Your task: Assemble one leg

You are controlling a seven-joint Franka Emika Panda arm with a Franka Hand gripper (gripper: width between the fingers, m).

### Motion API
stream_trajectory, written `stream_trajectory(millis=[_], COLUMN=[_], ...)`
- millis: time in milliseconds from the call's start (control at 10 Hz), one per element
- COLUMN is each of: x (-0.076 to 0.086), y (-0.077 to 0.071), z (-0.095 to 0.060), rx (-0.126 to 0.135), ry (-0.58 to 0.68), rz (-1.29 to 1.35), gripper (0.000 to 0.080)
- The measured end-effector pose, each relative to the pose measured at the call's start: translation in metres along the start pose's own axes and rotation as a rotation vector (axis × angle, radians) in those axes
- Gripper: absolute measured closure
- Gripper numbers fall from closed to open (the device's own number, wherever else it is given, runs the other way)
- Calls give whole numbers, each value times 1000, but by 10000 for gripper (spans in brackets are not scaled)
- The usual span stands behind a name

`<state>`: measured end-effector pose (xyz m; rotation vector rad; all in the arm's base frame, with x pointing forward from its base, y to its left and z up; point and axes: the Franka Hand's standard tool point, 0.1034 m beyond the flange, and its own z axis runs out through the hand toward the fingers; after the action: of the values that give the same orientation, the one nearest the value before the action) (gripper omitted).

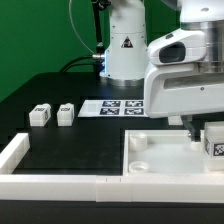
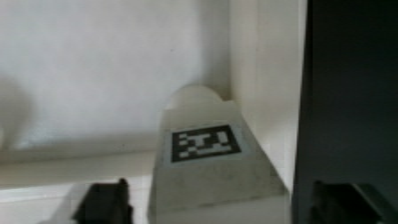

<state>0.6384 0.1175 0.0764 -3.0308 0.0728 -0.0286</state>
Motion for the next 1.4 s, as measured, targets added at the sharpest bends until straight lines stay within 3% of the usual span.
stream_trajectory(millis=[100, 200, 700, 800, 1200, 1400], x=[0, 0, 1, 2, 1, -1], y=[2, 3, 4, 5, 5, 5], z=[0, 0, 0, 0, 0, -1], rx=[-2, -3, 7, 22, 13, 23], ry=[0, 0, -2, -6, 16, 44], rz=[0, 2, 307, 399, 297, 430], gripper=[410, 504, 504, 504, 504, 504])
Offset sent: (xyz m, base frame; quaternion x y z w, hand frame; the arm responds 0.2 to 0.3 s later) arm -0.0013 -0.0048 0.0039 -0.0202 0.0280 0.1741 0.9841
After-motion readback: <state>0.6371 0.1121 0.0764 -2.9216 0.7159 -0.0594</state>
